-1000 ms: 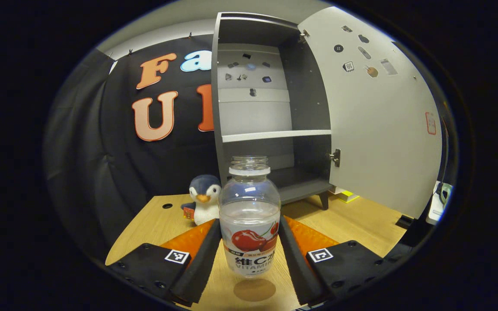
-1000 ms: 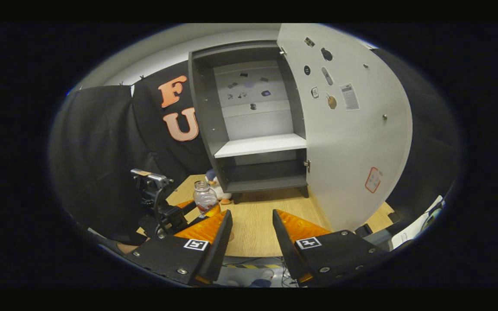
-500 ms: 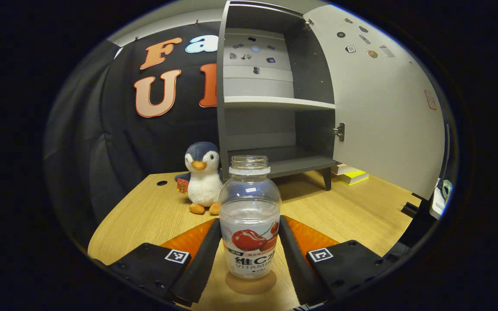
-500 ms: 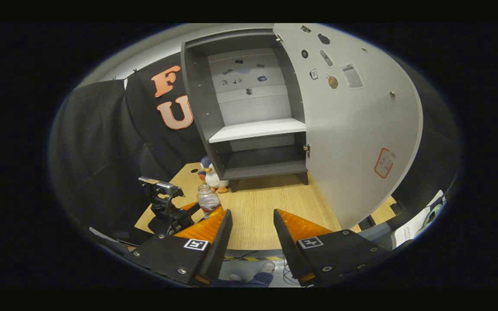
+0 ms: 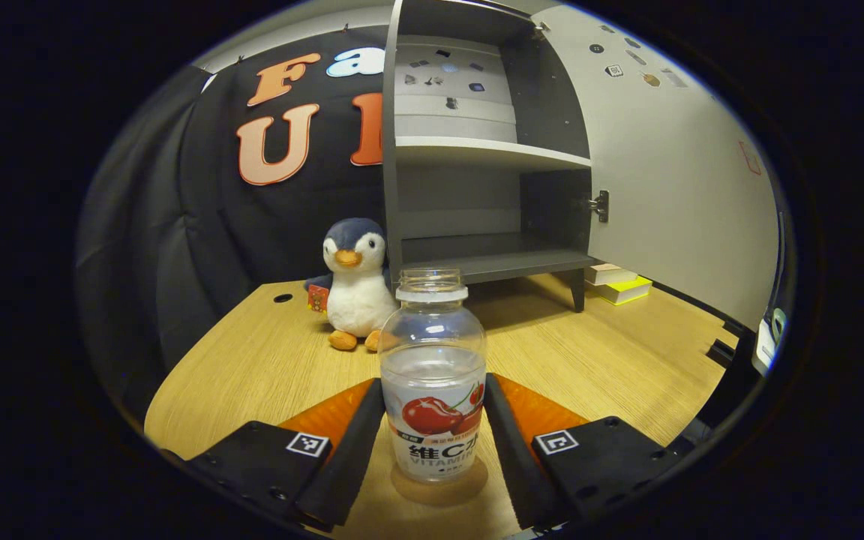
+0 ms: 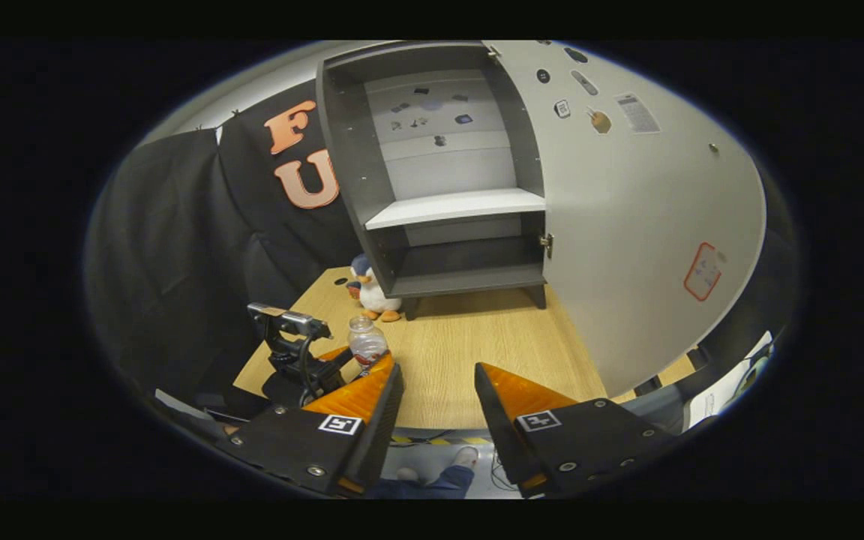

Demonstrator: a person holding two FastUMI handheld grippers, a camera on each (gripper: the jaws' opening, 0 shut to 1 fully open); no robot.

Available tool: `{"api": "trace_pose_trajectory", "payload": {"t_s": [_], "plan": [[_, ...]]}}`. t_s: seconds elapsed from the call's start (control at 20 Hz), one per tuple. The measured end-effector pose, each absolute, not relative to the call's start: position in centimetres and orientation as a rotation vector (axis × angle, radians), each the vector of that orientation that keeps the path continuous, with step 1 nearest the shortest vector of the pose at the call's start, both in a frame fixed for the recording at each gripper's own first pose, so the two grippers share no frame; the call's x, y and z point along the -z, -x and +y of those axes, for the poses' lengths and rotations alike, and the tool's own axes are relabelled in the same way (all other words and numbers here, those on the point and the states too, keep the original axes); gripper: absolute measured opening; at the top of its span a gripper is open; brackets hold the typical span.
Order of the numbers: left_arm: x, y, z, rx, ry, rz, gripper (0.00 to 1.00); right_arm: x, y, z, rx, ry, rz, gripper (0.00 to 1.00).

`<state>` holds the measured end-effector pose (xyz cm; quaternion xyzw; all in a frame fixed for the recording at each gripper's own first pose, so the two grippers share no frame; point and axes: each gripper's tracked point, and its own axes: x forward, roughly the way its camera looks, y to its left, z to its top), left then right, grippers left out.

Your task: Open the cabinet door with the right hand, grasp the bottle in the cabinet with the left hand and place it on the coaster, then close the cabinet door with the right hand.

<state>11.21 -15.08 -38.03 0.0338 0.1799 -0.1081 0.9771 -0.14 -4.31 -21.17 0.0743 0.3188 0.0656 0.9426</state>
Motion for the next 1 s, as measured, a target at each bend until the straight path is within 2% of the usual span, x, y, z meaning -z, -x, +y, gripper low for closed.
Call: {"api": "trace_pose_trajectory", "payload": {"t_s": [1.0], "plan": [[38.3, -7.7, -14.2, 0.190, -0.079, 0.396, 0.86, 21.5, 1.3, -2.7, -0.208, -0.154, 0.668, 0.61]]}}
